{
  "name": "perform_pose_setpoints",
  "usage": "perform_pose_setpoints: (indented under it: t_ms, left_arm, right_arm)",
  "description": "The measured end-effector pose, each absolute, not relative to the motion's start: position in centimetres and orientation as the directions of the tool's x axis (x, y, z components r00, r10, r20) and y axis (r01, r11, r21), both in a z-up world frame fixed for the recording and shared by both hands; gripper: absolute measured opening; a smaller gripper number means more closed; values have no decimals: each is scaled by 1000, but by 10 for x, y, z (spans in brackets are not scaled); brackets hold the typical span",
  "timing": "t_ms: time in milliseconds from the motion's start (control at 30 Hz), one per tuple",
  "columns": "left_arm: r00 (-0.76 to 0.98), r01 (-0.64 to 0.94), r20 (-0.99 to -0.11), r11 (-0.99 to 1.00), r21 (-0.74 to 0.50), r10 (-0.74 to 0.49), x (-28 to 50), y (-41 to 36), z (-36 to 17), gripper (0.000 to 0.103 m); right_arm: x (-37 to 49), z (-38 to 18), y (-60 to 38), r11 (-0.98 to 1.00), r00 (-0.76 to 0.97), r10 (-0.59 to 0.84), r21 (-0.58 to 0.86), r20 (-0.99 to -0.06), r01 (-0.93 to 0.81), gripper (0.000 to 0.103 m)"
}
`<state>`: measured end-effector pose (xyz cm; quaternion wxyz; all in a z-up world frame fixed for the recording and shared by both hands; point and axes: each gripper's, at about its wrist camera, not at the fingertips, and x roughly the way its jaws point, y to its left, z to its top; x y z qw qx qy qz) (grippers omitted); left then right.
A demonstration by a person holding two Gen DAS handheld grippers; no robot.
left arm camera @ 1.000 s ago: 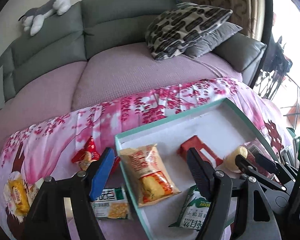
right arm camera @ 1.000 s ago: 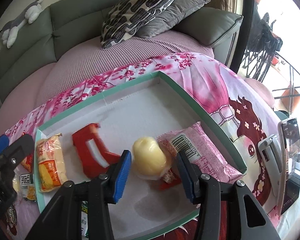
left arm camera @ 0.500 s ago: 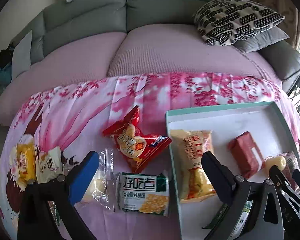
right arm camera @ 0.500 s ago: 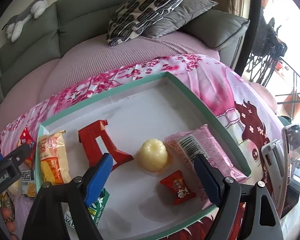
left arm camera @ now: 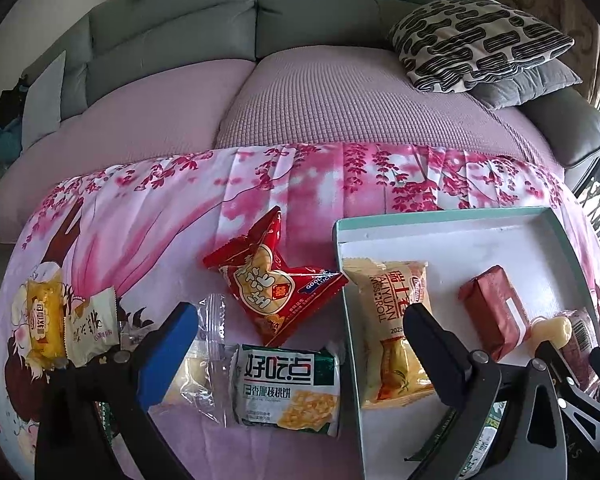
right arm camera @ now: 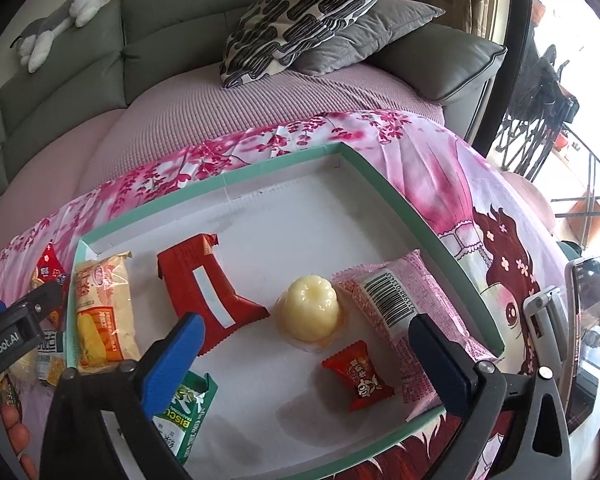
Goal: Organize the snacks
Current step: 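Move both tools back toward the snack pile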
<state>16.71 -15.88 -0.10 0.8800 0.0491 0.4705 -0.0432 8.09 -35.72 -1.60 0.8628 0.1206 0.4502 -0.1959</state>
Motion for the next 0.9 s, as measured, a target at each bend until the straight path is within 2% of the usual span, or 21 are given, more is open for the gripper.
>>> perform_pose_setpoints:
  t_ms: [500, 900]
  left_arm:
    - [562, 80, -827, 995, 66, 10, 143, -124, 12, 102]
    - [539, -102, -820, 981, 162, 192, 119, -18, 16, 102]
  right_arm:
    - [83, -2, -338, 910, 541, -210, 39, -814, 413, 103]
    - [94, 10, -280, 965, 588, -125, 41, -799, 261, 103]
